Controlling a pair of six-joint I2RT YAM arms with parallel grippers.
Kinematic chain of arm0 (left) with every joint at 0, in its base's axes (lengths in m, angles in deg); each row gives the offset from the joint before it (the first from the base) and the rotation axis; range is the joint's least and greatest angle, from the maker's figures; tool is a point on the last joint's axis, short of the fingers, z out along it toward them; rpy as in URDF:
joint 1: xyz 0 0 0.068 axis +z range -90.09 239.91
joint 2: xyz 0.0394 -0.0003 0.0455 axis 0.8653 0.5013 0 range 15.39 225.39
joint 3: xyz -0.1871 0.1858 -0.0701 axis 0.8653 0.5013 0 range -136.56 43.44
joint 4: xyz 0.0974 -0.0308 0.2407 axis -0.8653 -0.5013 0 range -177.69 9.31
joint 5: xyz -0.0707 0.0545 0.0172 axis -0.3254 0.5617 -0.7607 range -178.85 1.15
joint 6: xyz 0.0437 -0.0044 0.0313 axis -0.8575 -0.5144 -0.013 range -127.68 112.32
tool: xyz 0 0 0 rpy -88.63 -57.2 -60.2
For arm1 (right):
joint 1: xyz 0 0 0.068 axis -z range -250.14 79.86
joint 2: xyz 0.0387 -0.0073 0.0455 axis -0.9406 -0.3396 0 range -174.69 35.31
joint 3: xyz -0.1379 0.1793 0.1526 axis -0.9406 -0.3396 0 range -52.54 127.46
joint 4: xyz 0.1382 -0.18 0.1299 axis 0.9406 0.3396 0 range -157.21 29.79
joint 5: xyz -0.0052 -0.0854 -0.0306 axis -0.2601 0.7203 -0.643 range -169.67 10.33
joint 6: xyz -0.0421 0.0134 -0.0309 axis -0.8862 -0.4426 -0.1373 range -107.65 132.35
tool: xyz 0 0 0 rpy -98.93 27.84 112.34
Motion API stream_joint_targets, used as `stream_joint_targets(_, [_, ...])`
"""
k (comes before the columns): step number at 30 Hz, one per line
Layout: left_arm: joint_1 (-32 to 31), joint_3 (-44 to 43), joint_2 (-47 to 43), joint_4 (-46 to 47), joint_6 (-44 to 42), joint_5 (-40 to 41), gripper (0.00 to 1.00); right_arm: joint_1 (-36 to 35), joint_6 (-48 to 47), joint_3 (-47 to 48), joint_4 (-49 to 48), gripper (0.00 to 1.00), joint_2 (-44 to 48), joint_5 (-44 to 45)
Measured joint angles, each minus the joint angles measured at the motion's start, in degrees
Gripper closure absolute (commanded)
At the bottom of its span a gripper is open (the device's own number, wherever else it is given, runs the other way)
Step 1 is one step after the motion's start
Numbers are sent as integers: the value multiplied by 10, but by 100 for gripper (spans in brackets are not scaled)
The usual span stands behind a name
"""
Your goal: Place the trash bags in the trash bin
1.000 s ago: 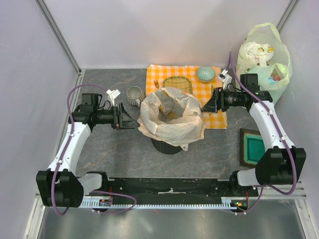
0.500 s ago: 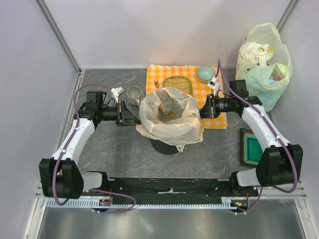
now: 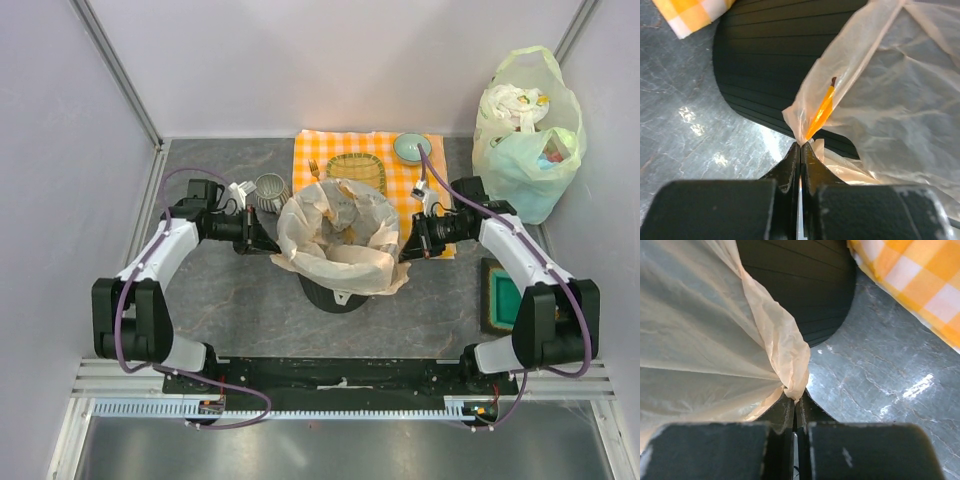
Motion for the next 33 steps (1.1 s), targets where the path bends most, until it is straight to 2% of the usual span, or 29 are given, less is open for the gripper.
stream_joint_targets(13, [-2,-9,107,-3,-46,69,98,-3,5,-24,-54,100,-95,53])
stream_joint_targets(26, [-7,-8,165,-2,-53,165,98,-9,10,-5,-73,100,-208,113])
stream_joint_targets(33, [-8,-7,174,-2,-52,213,98,-26,7,9,-74,100,-234,166])
